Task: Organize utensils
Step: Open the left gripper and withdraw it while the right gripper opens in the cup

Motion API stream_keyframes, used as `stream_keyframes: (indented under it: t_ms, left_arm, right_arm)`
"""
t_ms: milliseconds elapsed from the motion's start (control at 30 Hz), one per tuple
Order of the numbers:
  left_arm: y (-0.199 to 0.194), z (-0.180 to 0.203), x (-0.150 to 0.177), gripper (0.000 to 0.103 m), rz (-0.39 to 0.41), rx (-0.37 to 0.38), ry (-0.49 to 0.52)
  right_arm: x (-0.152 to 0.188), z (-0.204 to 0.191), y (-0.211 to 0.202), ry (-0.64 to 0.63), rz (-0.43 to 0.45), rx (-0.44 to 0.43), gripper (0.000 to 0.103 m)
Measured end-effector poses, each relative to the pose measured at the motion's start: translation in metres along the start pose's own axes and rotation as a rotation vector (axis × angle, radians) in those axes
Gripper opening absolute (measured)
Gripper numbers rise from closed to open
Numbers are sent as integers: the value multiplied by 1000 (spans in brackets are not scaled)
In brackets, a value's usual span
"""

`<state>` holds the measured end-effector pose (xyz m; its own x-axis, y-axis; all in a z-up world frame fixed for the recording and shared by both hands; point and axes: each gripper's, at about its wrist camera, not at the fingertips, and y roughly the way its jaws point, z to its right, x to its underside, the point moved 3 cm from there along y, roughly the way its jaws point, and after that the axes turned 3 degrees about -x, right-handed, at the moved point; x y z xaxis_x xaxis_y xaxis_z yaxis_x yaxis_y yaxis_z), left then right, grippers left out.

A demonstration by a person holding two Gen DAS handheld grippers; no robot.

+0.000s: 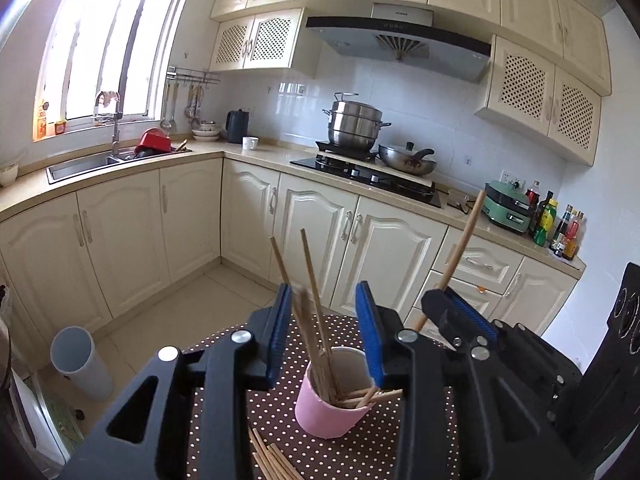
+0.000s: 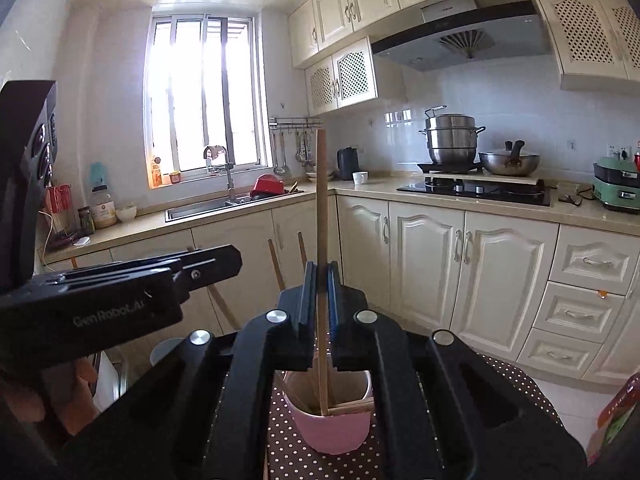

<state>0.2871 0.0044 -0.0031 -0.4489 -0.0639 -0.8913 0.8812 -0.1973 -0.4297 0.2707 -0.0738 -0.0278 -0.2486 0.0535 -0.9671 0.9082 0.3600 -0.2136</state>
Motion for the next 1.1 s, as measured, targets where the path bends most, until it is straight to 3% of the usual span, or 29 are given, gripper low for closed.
stream_keyframes:
  t_ms: [100, 500, 733, 933, 1100]
  left_arm:
    - [-4, -3, 2, 34, 0, -12, 2]
    - [-26, -18, 7, 56, 20, -79, 6]
    - [-42, -25, 15, 57, 23, -97, 5]
    - [-57, -29, 23, 57, 22, -102, 3]
    - [-69, -32, 35, 57, 16, -110, 2]
  right_arm:
    - [0, -2, -1, -4, -8, -3, 6]
    - [1, -7, -7, -16, -33, 1, 7]
    - [0, -13, -19, -29, -24, 14, 7]
    - [-2, -17, -33, -24, -13, 25, 19]
    - [1, -20, -47, -21, -12, 25, 19]
